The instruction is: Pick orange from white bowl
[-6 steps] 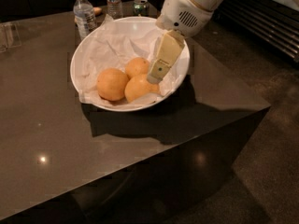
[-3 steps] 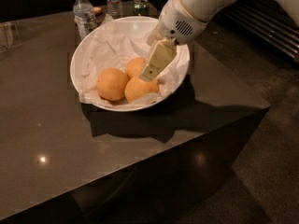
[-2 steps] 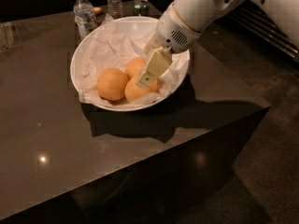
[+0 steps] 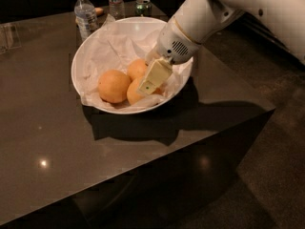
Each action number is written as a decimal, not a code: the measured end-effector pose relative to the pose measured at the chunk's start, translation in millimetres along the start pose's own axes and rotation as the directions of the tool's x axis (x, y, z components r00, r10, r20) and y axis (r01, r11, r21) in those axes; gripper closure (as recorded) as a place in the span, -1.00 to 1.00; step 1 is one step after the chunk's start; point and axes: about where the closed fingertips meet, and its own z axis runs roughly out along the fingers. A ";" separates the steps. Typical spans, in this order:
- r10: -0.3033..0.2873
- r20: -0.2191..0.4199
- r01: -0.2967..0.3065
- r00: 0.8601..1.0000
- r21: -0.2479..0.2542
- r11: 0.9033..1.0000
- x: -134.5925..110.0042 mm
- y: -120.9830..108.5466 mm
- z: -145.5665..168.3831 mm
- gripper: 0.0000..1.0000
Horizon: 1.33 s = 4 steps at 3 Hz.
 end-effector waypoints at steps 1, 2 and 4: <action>0.007 -0.003 -0.007 1.000 -0.003 1.000 0.3 2.6 -1.3 -0.18; 0.042 -0.016 -0.042 0.999 -0.010 0.999 7.8 14.7 -0.2 -0.14; 0.104 -0.032 -0.105 0.994 -0.029 0.994 21.3 28.8 3.8 -0.18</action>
Offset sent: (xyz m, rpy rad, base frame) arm -0.0327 -0.0126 -0.0133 -0.0284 0.0804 -0.0624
